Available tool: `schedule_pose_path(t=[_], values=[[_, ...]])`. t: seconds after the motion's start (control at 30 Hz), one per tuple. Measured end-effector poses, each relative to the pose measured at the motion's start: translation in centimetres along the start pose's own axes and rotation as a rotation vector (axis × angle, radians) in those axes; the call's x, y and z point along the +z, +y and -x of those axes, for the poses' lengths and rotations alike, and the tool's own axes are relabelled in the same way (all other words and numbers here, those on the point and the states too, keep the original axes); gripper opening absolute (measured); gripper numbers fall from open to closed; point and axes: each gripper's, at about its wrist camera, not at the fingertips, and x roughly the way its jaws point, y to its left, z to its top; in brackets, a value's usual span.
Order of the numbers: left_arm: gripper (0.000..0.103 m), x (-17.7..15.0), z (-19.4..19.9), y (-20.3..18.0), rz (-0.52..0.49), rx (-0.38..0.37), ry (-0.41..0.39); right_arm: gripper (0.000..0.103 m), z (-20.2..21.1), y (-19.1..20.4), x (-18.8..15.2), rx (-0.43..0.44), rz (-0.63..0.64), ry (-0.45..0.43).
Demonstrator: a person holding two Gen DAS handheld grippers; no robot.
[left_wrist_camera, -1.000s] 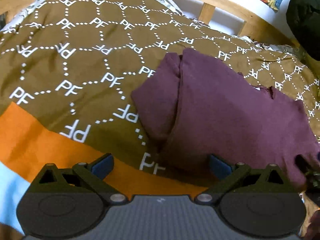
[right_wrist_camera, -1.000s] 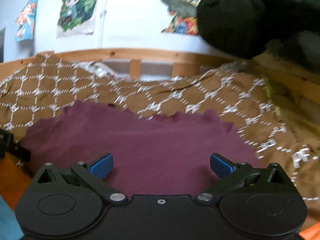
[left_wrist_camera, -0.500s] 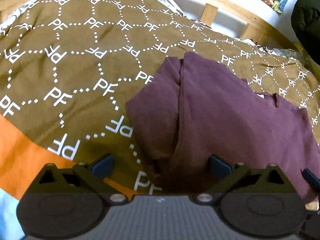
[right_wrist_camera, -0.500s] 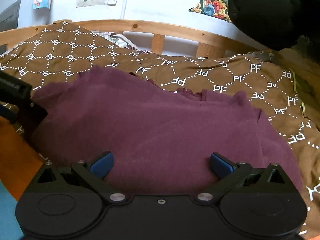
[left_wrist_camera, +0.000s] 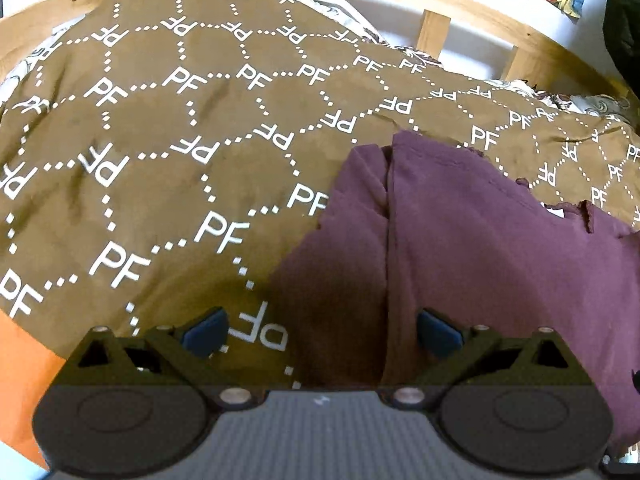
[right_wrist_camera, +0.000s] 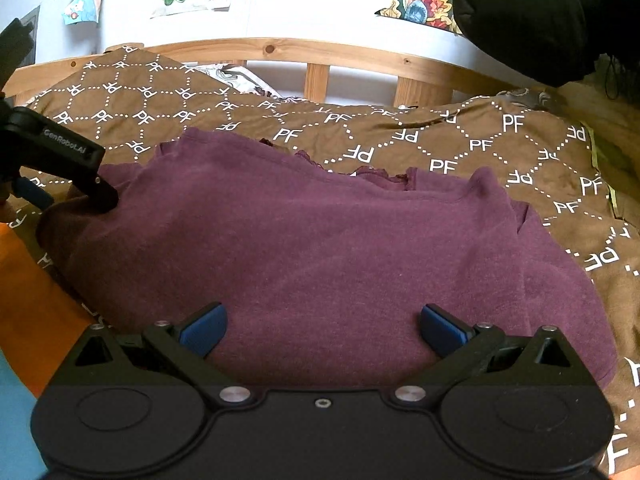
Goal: Fold small clothes
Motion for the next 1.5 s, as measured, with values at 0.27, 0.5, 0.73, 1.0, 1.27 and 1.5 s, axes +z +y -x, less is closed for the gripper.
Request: schedule_pose_path(t=[0.27, 0.5, 0.73, 1.0, 1.27, 1.5], values=[[0.098, 0.6, -0.5, -1.0, -0.122, -0.012, -0.009, 0.102, 0.1, 0.0, -0.1, -0.003, -0.001, -0.005], [0.092, 0.9, -0.8, -1.5, -0.136, -0.024, 0.002, 0.102, 0.1, 0.0, -0.1, -0.004, 0.0, -0.006], [0.083, 1.0, -1.0, -1.3, -0.142, -0.028, 0.018, 0.102, 0.1, 0.0, -0.1, -0.004, 0.0, -0.006], [0.036, 1.0, -0.1, -1.8, -0.171, -0.04, -0.016, 0.102, 0.1, 0.0, -0.1, -0.004, 0.0, -0.006], [0.015, 1.1, 2.6, -4.2, -0.229, -0.04, -0.104, 0.103, 0.3, -0.2, -0.1, 0.002, -0.004, -0.01], [0.014, 2.6, 6.3, -7.6, -0.254, -0.121, -0.164, 0.102, 2.6, -1.5, 1.0, -0.045, 0.014, -0.097]])
